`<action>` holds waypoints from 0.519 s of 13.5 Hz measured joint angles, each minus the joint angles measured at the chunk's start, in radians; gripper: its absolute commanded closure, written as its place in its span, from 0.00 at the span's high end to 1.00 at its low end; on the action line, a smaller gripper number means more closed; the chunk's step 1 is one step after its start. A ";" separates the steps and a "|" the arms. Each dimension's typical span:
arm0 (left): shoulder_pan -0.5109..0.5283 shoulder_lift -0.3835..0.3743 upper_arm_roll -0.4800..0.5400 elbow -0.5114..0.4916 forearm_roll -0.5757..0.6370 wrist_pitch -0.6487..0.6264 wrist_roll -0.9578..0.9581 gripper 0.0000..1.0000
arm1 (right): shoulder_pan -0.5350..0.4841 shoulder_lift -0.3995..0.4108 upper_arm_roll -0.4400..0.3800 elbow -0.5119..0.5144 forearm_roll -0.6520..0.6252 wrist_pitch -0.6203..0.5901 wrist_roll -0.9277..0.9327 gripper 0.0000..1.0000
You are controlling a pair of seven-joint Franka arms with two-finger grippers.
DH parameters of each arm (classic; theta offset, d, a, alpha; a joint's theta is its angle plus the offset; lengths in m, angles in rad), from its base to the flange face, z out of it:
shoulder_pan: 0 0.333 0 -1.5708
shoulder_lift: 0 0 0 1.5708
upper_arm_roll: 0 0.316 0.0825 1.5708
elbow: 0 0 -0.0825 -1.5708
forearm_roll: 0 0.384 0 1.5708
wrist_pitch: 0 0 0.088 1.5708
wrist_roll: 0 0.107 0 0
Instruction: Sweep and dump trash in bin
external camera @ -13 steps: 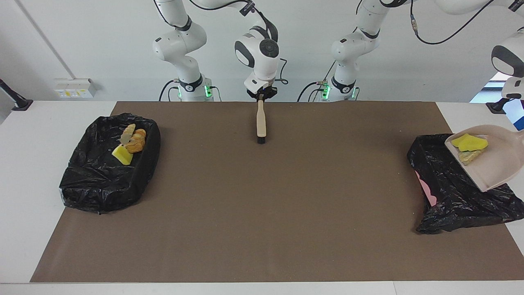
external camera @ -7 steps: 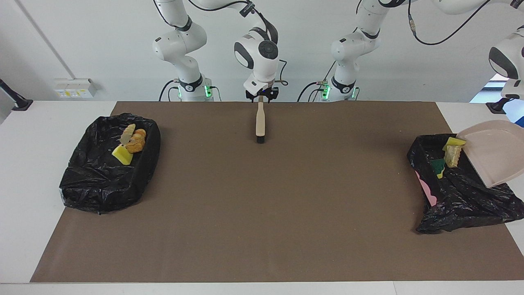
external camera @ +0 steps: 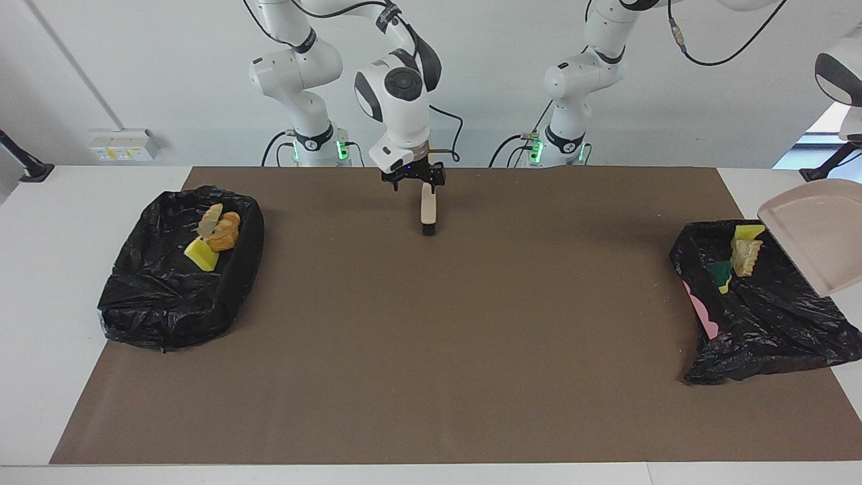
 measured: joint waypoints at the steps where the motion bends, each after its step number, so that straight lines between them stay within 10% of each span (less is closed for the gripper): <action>1: -0.003 -0.003 0.000 0.001 -0.044 -0.006 0.000 0.00 | -0.043 0.004 -0.001 0.020 -0.031 0.000 -0.005 1.00; 7: -0.023 -0.053 -0.002 -0.063 -0.300 -0.086 -0.214 0.00 | -0.139 0.029 -0.002 0.141 -0.201 -0.001 -0.010 1.00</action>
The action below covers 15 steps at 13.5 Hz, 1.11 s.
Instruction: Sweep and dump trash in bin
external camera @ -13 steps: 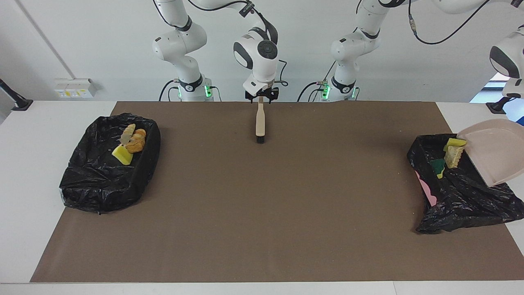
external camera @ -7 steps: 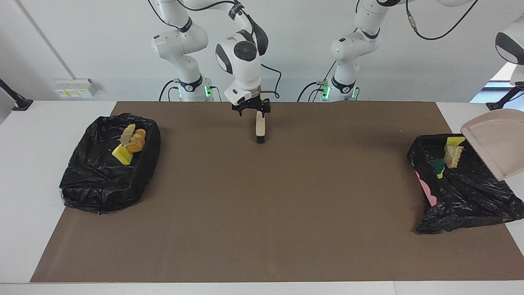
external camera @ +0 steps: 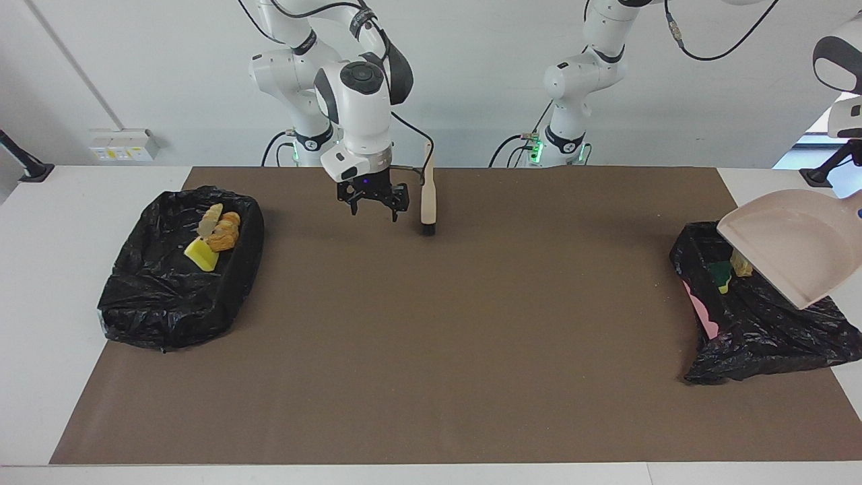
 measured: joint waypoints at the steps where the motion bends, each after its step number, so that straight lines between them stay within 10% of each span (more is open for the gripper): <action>1: -0.026 -0.023 -0.002 -0.049 -0.022 -0.003 -0.079 0.00 | -0.002 0.002 0.000 0.017 -0.005 -0.003 0.000 1.00; 9: -0.373 -0.086 -0.016 -0.352 -0.186 0.009 -0.877 0.00 | -0.126 -0.019 -0.016 0.198 -0.012 -0.137 -0.125 1.00; 15: -0.668 0.012 -0.018 -0.412 -0.243 0.183 -1.467 0.00 | -0.130 -0.070 -0.224 0.258 -0.012 -0.212 -0.310 1.00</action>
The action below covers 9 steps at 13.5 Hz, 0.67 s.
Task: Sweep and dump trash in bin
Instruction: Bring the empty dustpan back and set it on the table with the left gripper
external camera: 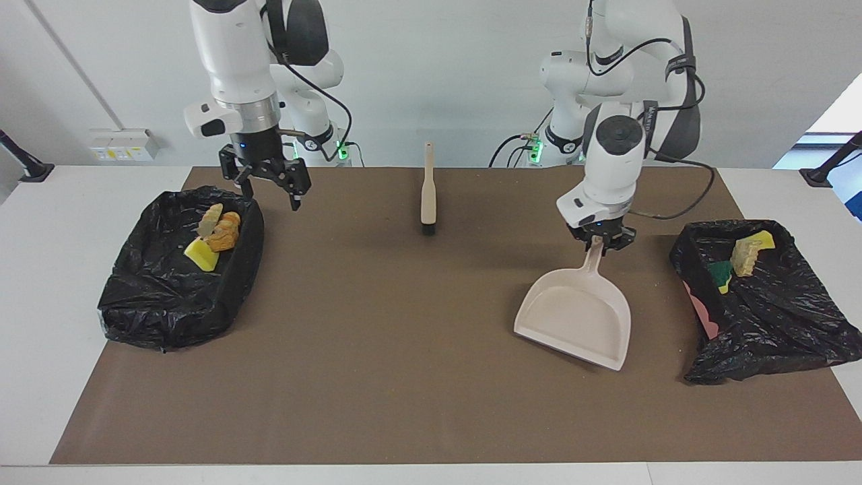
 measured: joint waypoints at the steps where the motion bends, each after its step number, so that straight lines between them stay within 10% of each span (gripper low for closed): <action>1: -0.037 0.018 0.000 0.004 -0.019 0.017 -0.060 0.00 | 0.000 -0.006 -0.019 0.016 0.000 -0.026 -0.032 1.00; 9: -0.249 0.167 0.002 0.211 -0.134 0.036 -0.468 0.00 | -0.003 -0.014 -0.167 0.205 0.023 -0.297 -0.319 1.00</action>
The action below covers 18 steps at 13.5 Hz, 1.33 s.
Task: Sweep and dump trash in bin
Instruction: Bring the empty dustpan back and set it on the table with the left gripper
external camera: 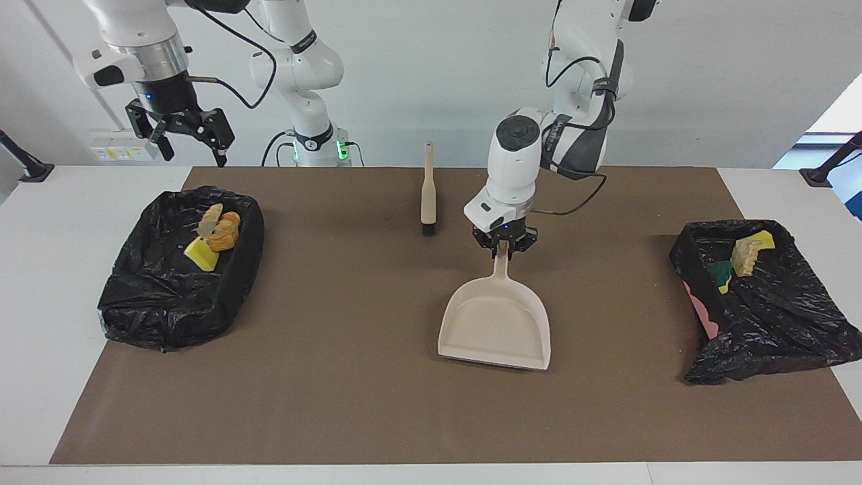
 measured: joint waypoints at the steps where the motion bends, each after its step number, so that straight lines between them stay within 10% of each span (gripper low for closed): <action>1: -0.013 0.033 0.000 0.042 -0.003 -0.001 -0.047 0.00 | 0.000 0.000 -0.004 0.005 0.001 -0.003 -0.003 1.00; 5: -0.075 0.225 0.000 0.239 -0.009 -0.002 -0.216 0.00 | 0.002 0.015 -0.004 0.006 0.001 -0.001 -0.008 1.00; 11: -0.078 0.253 0.006 0.280 -0.066 -0.002 -0.228 1.00 | 0.003 0.017 0.004 0.005 0.005 -0.008 -0.015 1.00; 18: -0.005 0.134 0.039 0.230 -0.066 -0.052 -0.119 1.00 | 0.007 0.011 0.007 0.012 0.022 -0.108 -0.046 1.00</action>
